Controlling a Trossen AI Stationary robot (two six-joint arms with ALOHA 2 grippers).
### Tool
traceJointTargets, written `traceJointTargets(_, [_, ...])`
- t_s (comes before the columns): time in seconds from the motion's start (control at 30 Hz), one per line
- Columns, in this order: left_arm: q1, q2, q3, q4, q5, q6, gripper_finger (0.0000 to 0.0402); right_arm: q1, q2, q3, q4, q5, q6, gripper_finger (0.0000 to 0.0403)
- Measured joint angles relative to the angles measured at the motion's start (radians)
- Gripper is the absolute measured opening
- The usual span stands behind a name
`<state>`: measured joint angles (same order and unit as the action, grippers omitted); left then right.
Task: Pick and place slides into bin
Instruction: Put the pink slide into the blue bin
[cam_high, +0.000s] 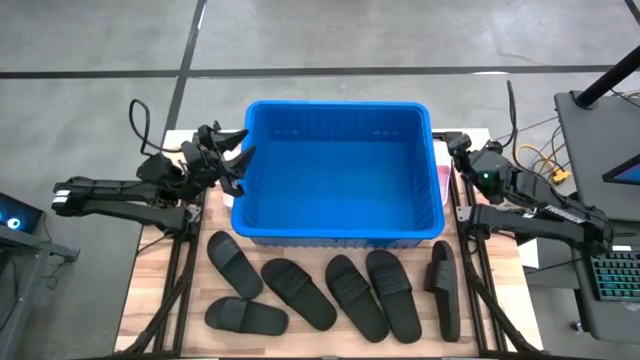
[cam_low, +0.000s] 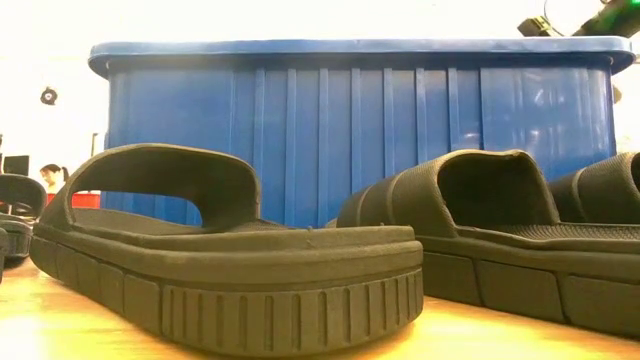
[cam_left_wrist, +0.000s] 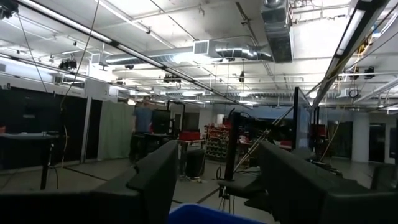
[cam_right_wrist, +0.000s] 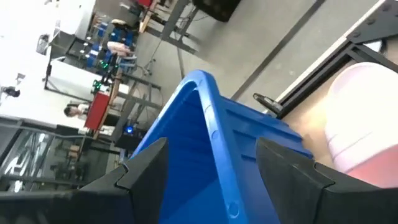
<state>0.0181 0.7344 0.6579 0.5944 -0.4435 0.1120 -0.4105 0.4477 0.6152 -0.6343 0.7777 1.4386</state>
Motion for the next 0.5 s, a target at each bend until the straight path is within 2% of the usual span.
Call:
traceJointTargets(0.17, [0.0, 0.001, 0.0, 0.0, 0.0, 0.0, 0.0207, -0.143, 0.0, -0.018, 0.154, -0.101, -0.105, 0.023])
traceJointTargets(0.3, [0.0, 0.007, 0.0, -0.001, 0.0, 0.0, 0.0207, -0.289, 0.01, -0.034, 0.286, -0.266, -0.199, 0.023])
traceJointTargets(0.5, [0.0, 0.006, -0.001, -0.001, 0.0, -0.002, 0.0207, -0.513, 0.063, -0.044, 0.288, -0.545, -0.231, 0.023])
